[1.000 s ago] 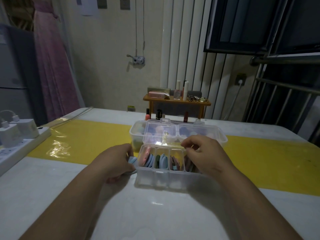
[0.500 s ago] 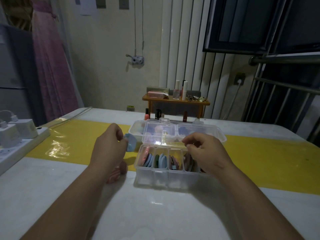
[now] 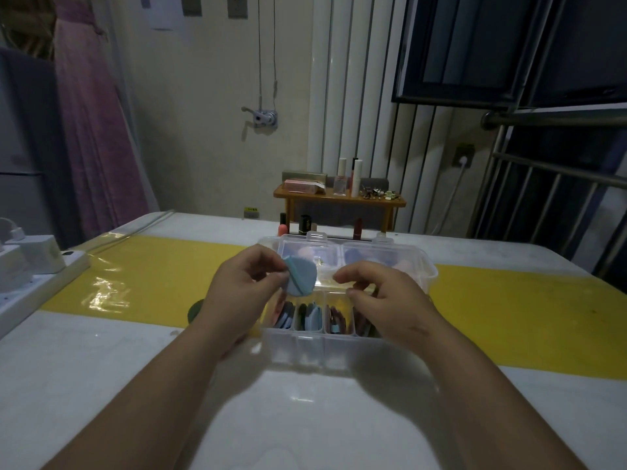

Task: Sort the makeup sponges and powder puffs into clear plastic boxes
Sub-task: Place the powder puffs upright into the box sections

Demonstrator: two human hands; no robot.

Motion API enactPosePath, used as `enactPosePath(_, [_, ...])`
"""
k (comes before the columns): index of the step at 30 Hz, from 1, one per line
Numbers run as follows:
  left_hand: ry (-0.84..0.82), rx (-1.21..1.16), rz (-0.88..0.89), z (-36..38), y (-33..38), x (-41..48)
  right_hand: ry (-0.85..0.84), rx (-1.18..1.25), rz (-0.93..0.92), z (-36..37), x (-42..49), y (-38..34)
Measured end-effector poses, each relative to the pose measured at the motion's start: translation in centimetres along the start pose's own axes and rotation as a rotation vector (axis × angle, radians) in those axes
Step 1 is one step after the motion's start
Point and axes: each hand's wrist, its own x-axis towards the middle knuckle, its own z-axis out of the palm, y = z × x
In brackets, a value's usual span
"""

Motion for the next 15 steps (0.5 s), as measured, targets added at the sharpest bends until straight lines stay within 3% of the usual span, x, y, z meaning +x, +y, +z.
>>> enactPosePath(9, [-0.141, 0.073, -0.014, 0.3, 0.3, -0.6, -0.102, -0.002, 0.0, 0.6, -0.1, -0.6])
enactPosePath(15, [-0.025, 0.336, -0.03, -0.1, -0.4, -0.1, 0.21, 0.081, 0.042, -0.9, 0.1, -0.1])
